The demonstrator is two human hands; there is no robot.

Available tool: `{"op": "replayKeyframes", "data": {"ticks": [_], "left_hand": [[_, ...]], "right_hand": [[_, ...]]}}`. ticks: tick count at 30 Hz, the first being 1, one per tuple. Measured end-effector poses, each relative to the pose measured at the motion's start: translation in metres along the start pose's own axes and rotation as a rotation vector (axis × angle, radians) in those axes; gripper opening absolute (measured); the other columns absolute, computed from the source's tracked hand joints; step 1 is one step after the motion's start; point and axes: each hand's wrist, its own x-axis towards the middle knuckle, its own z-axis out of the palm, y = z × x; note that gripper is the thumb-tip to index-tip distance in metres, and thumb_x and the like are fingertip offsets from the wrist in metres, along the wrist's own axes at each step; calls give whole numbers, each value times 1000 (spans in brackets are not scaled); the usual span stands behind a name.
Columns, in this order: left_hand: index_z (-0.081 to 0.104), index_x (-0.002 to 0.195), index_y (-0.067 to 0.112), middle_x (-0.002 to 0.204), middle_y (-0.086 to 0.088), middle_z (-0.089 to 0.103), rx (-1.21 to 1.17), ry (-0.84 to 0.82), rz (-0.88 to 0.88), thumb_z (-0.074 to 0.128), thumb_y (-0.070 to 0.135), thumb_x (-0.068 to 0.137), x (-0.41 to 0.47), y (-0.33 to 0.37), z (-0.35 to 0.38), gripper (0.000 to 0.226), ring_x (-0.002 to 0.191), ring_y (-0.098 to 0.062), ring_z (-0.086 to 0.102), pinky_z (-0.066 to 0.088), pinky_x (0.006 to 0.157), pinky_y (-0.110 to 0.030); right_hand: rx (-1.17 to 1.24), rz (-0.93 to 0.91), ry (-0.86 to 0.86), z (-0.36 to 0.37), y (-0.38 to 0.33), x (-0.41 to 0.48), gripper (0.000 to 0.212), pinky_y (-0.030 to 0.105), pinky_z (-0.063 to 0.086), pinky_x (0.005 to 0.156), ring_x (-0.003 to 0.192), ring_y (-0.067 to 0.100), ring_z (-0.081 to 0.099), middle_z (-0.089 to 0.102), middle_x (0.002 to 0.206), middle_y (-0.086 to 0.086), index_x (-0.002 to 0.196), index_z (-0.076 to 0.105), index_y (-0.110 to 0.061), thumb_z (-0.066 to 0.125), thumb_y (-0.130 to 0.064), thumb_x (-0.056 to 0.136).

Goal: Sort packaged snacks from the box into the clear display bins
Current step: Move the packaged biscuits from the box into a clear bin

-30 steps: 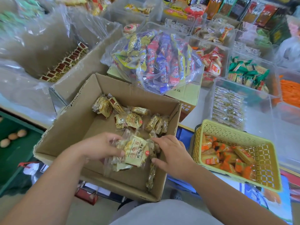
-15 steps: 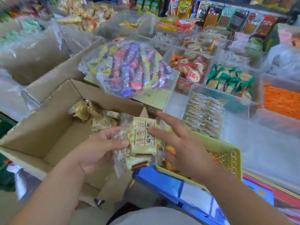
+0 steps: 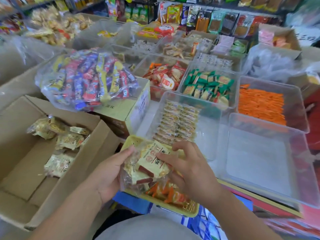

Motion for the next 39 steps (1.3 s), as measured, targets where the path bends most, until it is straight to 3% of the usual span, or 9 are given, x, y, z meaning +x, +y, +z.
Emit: {"op": "replayKeyframes", "data": {"ticks": [4, 8, 12, 16, 18, 21, 27, 33, 39], "left_hand": [[82, 107, 15, 115, -16, 77, 7, 42, -33, 70, 43, 79, 21, 7, 29, 41, 104, -38, 74, 63, 80, -55], [73, 122, 8, 115, -18, 76, 36, 88, -67, 64, 37, 95, 58, 15, 52, 40, 101, -37, 75, 62, 68, -43], [68, 127, 7, 113, -18, 77, 46, 156, -25, 61, 35, 101, 104, 18, 64, 39, 110, -43, 70, 52, 84, -53], [70, 118, 13, 106, -13, 79, 58, 171, 66, 59, 37, 102, 144, 23, 67, 31, 87, -33, 76, 50, 63, -40], [71, 115, 16, 106, -11, 79, 53, 175, 77, 58, 36, 104, 159, 24, 66, 26, 83, -28, 78, 56, 61, -37], [69, 116, 16, 109, -11, 79, 30, 174, 53, 55, 33, 105, 174, 22, 62, 24, 96, -27, 78, 61, 81, -45], [62, 127, 9, 117, -15, 76, -33, 107, 16, 49, 29, 108, 177, 21, 50, 31, 108, -28, 74, 55, 95, -48], [61, 127, 9, 116, -14, 77, -11, 86, 24, 50, 27, 108, 176, 22, 50, 29, 109, -28, 74, 55, 99, -50], [64, 122, 13, 110, -11, 78, 24, 85, 59, 51, 27, 108, 178, 18, 49, 24, 102, -26, 76, 64, 81, -44]], "right_hand": [[18, -35, -10, -10, 27, -6, 61, 48, 50, 102, 135, 28, 50, 49, 149, 4, 139, 60, -22, 74, -9, 81], [51, 13, 110, -18, 57, -8, 43, 38, 49, 107, 130, 22, 57, 59, 141, 2, 135, 63, -10, 63, -11, 92], [161, 327, 186, -25, 86, -14, 44, 13, 44, 97, 110, 10, 64, 65, 122, -8, 137, 56, -27, 63, -12, 97], [116, 505, 189, -30, 121, -11, 34, 7, 40, 85, 99, 3, 62, 63, 113, -16, 130, 58, -35, 60, -22, 98], [-5, 521, 89, -30, 140, -6, 34, 18, 44, 86, 103, 14, 63, 67, 114, -10, 127, 65, -26, 67, -13, 95], [-168, 475, -161, -32, 162, 13, 33, 36, 53, 87, 108, 27, 62, 70, 117, 1, 127, 67, -19, 65, -11, 96], [-416, 356, -672, -28, 178, 58, 40, 38, 53, 85, 109, 21, 55, 61, 116, -3, 136, 55, -32, 48, -13, 101], [-667, 270, -874, -6, 177, 72, 38, 34, 33, 77, 98, 25, 62, 66, 103, 1, 125, 58, -23, 44, -5, 95], [-548, 458, -984, 20, 184, 60, 38, 35, 41, 65, 80, 25, 53, 54, 86, 3, 132, 49, -14, 47, -1, 97]]}}
